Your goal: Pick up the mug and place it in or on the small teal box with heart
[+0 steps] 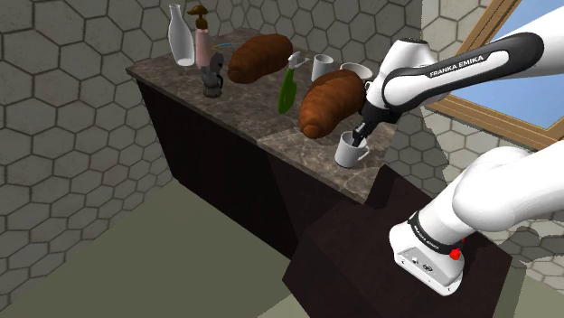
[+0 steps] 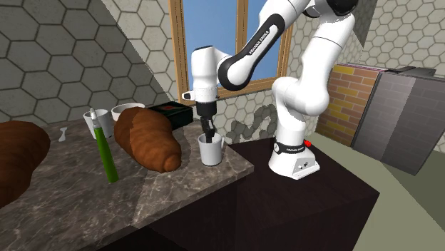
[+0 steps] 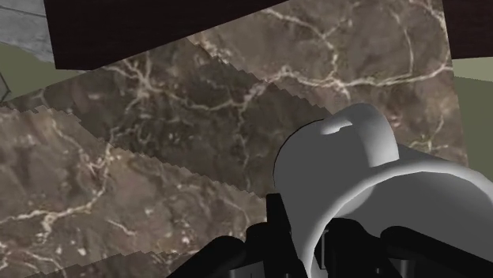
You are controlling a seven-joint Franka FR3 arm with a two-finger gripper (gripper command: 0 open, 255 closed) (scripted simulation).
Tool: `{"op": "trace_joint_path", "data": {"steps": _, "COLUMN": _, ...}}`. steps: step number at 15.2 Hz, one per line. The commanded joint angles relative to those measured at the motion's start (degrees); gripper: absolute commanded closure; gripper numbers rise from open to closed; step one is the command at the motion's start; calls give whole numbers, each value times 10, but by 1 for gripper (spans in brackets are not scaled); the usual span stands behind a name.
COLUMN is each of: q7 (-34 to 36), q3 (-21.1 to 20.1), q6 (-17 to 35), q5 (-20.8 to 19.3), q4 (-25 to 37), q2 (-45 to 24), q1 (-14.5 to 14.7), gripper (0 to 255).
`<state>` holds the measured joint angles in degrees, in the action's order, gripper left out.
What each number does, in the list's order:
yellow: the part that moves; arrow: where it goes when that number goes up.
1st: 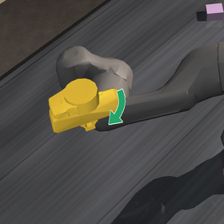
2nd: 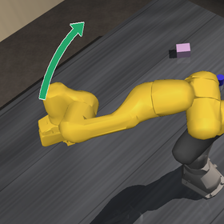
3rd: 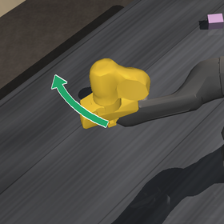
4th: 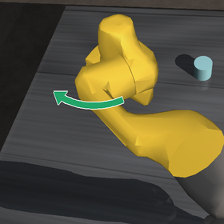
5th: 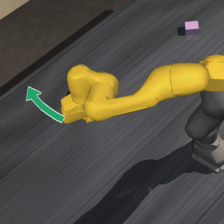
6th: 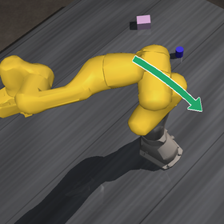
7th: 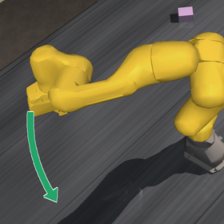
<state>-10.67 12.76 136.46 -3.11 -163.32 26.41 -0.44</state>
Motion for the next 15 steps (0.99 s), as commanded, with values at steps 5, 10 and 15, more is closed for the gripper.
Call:
{"op": "trace_joint_path", "data": {"steps": 5, "q7": 4, "q3": -5, "q6": -43, "q5": -2, "q4": 14, "q2": 29, "q1": -3, "gripper": 255}}
{"op": "trace_joint_path", "data": {"steps": 10, "q7": 9, "q3": -11, "q6": -95, "q5": -3, "q4": 34, "q2": 60, "q1": -5, "gripper": 255}}
{"op": "trace_joint_path", "data": {"steps": 15, "q7": 12, "q3": -16, "q6": -144, "q5": -3, "q4": 59, "q2": 85, "q1": -6, "gripper": 255}}
